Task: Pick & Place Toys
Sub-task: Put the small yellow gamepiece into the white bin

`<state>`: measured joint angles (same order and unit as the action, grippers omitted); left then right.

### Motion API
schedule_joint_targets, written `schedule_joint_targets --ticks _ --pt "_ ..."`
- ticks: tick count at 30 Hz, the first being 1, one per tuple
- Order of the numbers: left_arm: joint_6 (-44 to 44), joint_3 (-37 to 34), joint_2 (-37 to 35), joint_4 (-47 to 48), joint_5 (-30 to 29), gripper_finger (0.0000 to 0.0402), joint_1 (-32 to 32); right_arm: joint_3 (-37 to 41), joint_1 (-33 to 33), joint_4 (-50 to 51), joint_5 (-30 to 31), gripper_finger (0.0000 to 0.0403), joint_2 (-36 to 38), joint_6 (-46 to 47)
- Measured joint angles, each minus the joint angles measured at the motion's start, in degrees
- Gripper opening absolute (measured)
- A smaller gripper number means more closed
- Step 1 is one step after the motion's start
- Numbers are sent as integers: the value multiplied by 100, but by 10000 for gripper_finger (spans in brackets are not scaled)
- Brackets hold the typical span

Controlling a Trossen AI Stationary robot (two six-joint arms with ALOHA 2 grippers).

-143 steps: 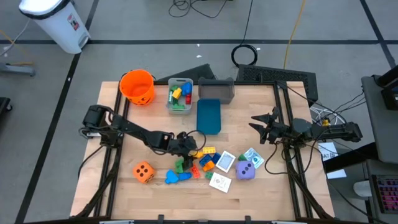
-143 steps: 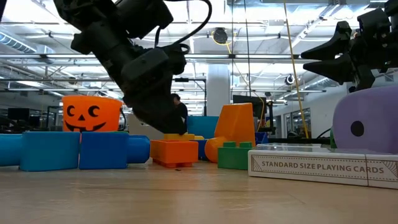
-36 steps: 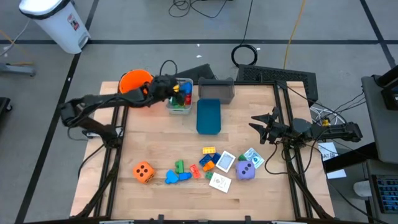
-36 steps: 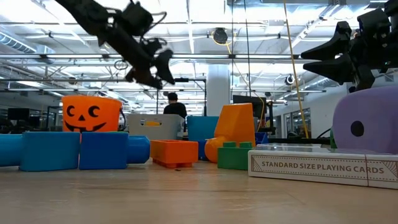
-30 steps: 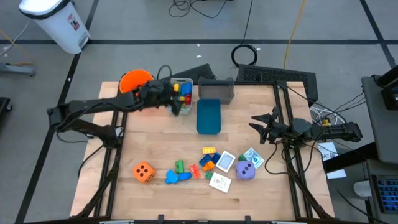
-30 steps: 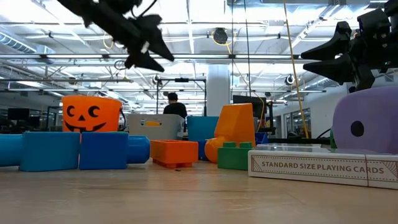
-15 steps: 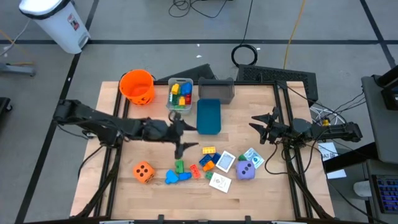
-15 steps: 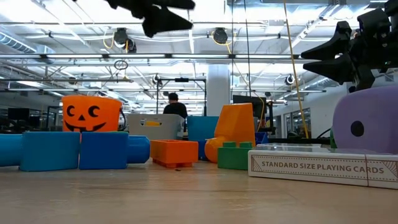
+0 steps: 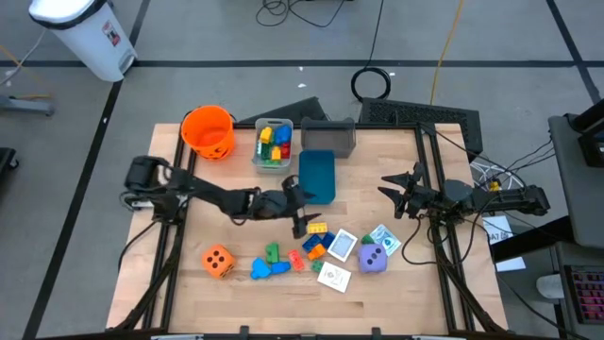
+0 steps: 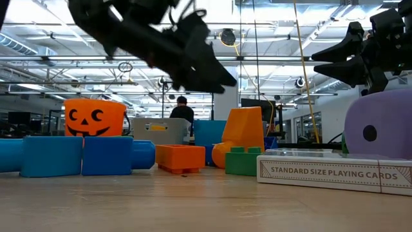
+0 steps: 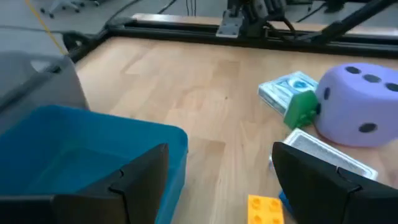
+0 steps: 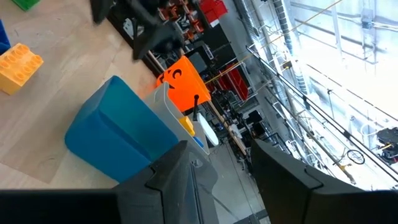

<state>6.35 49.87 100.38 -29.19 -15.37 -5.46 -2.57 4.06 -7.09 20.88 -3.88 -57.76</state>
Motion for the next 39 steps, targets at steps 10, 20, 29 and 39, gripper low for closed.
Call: schedule_joint_targets --ticks 10,20,29,39 --pt "-559 0 552 -899 482 203 0 0 2 2 0 169 -2 0" --pt "-878 2 554 -519 752 19 -10 -2 2 2 0 169 0 0" --pt "-1038 7 552 -11 996 8 -68 -2 0 5 0 169 -1 0" --pt "-966 7 742 -18 1316 6 -72 0 2 5 0 169 -2 0"
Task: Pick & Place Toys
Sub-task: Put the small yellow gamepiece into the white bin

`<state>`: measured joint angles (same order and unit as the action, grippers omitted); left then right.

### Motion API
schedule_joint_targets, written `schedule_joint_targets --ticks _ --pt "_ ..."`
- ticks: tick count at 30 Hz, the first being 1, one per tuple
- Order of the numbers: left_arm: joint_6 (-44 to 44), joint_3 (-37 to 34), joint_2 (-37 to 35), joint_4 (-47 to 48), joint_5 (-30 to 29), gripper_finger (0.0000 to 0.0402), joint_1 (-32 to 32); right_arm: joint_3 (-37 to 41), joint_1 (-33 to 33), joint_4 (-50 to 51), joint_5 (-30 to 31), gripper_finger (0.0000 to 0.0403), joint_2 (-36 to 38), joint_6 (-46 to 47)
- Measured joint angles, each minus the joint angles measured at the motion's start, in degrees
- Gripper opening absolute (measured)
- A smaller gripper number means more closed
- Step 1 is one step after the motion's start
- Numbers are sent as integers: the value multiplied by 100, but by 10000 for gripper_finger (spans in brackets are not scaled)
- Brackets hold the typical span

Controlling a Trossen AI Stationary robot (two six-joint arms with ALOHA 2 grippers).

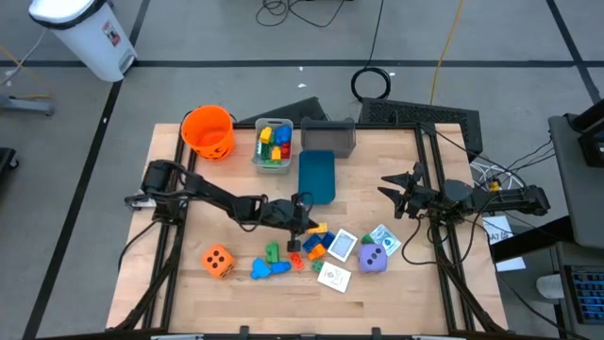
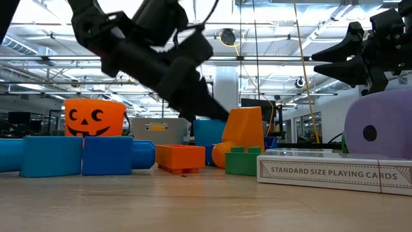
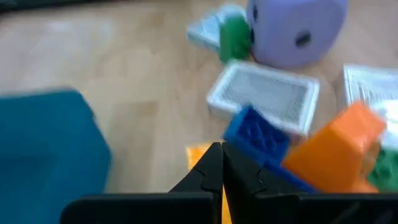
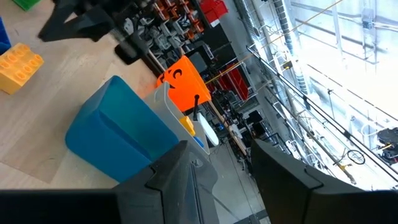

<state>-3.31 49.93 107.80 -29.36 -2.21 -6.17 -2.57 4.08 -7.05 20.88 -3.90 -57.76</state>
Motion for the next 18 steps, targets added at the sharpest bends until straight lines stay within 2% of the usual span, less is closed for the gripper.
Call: schedule_joint_targets --ticks 3,8,12,18 --pt "0 122 339 4 209 5 1 0 -1 -6 0 169 1 0" --pt "86 496 510 577 117 6 74 0 -1 -23 0 169 0 0" --pt "370 781 495 1503 117 8 98 0 0 -22 0 169 2 0" --pt "674 1197 191 3542 218 5 96 -1 -2 -27 0 169 2 0"
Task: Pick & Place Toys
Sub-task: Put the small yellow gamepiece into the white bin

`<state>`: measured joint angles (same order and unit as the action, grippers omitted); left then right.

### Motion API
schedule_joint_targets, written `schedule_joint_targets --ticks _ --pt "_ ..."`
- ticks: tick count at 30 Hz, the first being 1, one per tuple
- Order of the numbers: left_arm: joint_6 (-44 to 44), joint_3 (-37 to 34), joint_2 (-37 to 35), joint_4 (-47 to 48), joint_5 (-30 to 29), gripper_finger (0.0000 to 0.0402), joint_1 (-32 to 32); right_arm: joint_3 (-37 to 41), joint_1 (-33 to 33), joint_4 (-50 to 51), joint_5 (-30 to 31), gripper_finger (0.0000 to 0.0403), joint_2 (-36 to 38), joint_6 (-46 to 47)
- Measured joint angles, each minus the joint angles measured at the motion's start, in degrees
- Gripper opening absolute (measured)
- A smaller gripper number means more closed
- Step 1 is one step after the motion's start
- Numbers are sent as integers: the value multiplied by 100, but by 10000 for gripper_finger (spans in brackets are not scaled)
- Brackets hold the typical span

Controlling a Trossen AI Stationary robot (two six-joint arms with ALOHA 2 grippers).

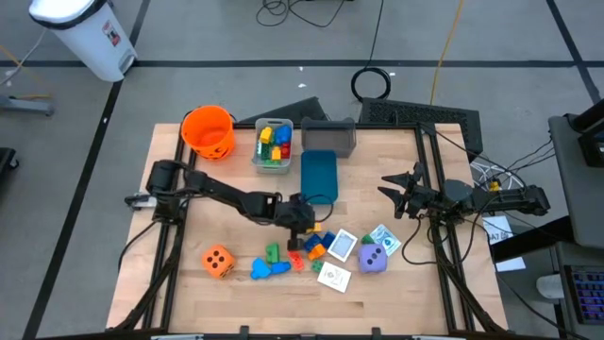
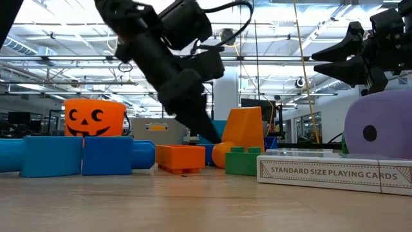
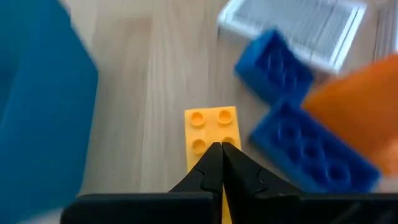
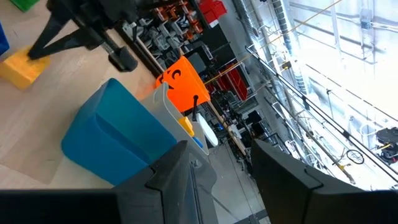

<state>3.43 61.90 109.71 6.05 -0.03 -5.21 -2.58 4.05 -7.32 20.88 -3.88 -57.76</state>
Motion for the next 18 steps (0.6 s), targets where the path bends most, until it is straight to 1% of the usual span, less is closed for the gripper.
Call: schedule_joint_targets --ticks 2,5,8,11,12,14,15,16,18 --pt "140 75 -145 622 0 5 0 1 0 -7 -2 169 -2 0" --pt "485 66 -440 1244 -97 12 -51 -1 1 -19 -3 169 0 0" --pt "764 56 -754 1941 -436 5 -211 1 0 -19 -4 169 0 0" --pt "986 57 -1013 2524 -1066 7 -411 0 2 -18 -2 169 0 0" --pt "977 53 -1106 2592 -1308 12 -470 1 0 -15 -2 169 0 0" --pt "811 53 -1276 2387 -1792 22 -607 -1 1 -16 -1 169 -1 0" --pt "717 21 -1409 2222 -1912 25 -678 0 1 -16 -2 169 0 0" --pt "598 -53 -1554 2014 -1898 26 -736 0 2 -12 -2 169 -1 0" --pt "362 -290 -1799 1509 -1534 25 -824 -1 1 -18 -2 169 0 0"
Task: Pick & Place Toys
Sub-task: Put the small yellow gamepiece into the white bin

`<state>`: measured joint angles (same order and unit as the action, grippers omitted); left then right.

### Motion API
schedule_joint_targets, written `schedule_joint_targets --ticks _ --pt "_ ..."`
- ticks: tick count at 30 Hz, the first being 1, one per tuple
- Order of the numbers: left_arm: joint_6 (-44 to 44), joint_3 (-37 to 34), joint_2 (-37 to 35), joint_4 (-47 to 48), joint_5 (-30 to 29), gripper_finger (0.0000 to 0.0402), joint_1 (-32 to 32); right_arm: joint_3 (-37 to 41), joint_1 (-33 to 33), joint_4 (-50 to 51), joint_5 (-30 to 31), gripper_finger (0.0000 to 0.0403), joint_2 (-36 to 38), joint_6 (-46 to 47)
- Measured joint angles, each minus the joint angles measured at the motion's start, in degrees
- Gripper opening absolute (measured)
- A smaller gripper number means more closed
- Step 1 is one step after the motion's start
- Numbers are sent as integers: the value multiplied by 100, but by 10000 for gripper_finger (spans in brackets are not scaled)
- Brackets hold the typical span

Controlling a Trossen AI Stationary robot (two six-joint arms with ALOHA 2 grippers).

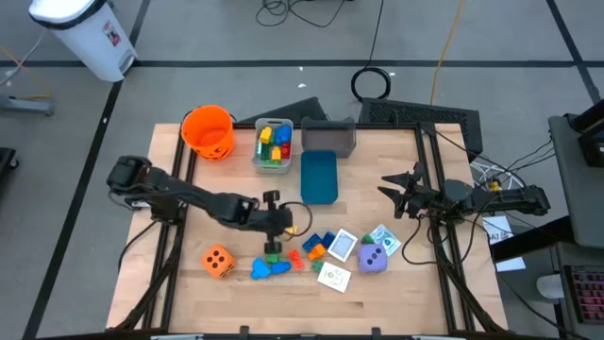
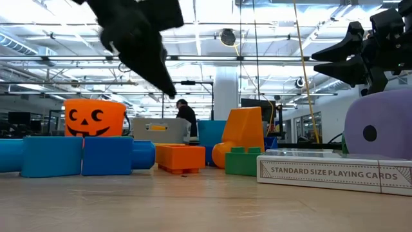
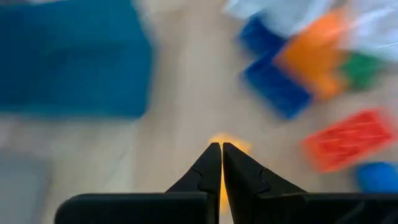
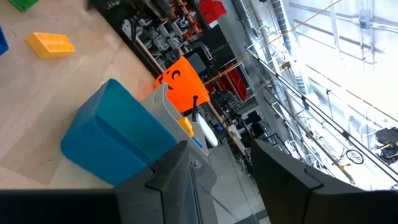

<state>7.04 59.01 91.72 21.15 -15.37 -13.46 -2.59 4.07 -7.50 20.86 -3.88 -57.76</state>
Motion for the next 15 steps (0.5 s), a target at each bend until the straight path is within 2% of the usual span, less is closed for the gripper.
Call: schedule_joint_targets --ticks 2,7,9,15 --pt "-30 -348 -168 -348 226 20 -44 0 1 3 0 169 0 0" --pt "45 -687 -264 -1254 52 31 29 2 0 14 1 169 -1 0" --pt "80 -682 -199 -1446 52 52 57 2 -1 4 2 169 -2 0" --pt "146 -691 109 -1105 181 150 63 2 0 2 2 169 0 0"
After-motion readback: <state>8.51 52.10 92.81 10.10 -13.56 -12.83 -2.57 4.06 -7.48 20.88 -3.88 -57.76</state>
